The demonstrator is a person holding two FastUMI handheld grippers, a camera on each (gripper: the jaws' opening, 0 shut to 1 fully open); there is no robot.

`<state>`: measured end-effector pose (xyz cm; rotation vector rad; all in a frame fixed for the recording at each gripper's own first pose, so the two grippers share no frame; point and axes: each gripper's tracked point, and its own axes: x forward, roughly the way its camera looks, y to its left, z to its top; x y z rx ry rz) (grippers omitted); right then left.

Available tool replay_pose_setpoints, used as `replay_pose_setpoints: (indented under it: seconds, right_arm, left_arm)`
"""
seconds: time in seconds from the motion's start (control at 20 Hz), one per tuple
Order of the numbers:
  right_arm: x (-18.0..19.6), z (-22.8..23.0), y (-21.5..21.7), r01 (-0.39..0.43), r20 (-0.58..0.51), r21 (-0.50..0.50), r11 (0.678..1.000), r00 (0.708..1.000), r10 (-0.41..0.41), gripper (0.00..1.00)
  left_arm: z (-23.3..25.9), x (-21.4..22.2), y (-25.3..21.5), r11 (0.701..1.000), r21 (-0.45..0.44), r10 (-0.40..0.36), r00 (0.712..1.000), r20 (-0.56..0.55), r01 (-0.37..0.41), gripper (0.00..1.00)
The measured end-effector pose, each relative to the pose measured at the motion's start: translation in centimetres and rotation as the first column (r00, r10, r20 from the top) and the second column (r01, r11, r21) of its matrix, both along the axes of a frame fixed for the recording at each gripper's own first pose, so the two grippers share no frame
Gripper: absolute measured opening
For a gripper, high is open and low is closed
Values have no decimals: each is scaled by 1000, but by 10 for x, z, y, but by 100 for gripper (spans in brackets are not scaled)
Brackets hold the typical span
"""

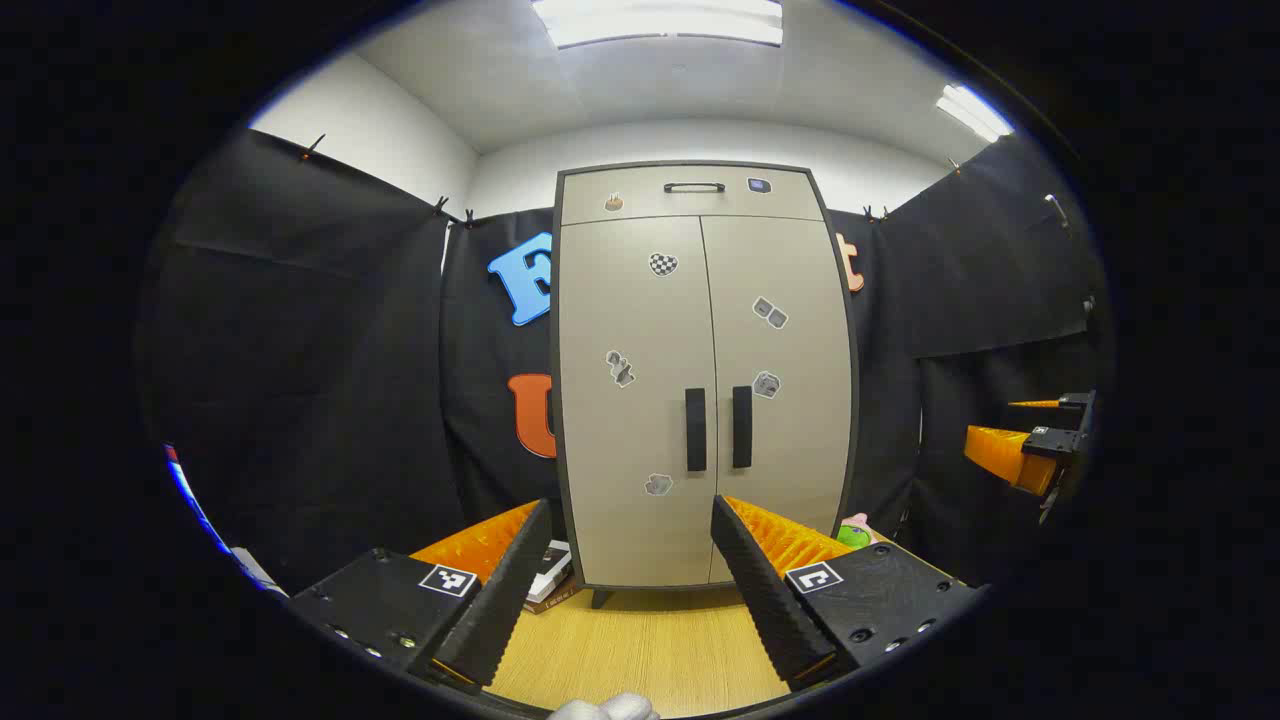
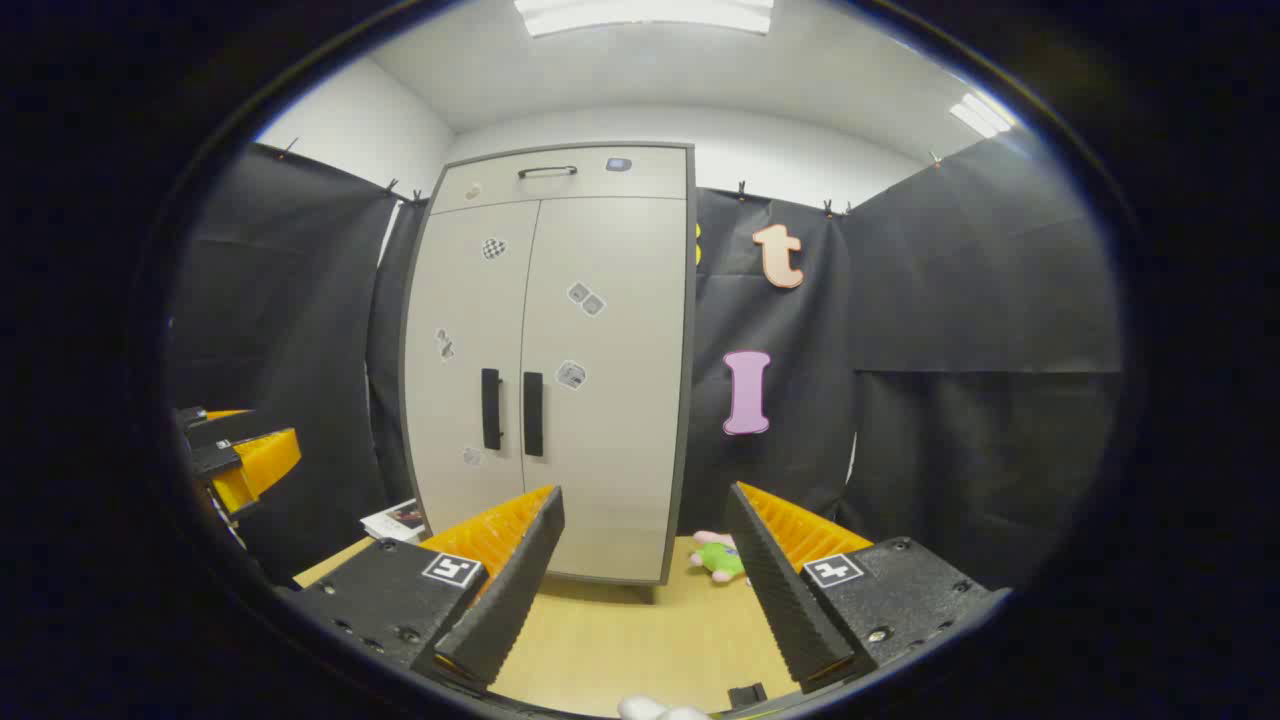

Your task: Open the right door of the double-door shoe cabinet with the right hand, and open the left door with the left hand.

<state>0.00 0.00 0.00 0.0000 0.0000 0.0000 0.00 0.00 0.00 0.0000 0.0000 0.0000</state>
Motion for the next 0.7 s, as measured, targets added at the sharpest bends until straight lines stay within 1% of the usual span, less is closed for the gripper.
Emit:
replay_pose_setpoints:
  seconds: [0.45, 0.7]
  right_arm:
    - [-6, 2, 6, 2, 1, -3, 1000, 1000, -2, 100]
    - [-3, 2, 8, 11, 2, -9, 1000, 1000, -11, 100]
  left_arm:
    - [-1, -2, 10, 1000, -6, 5, 1000, -5, -5, 96]
    - [-3, -8, 14, 1000, -3, 10, 1000, -6, -10, 96]
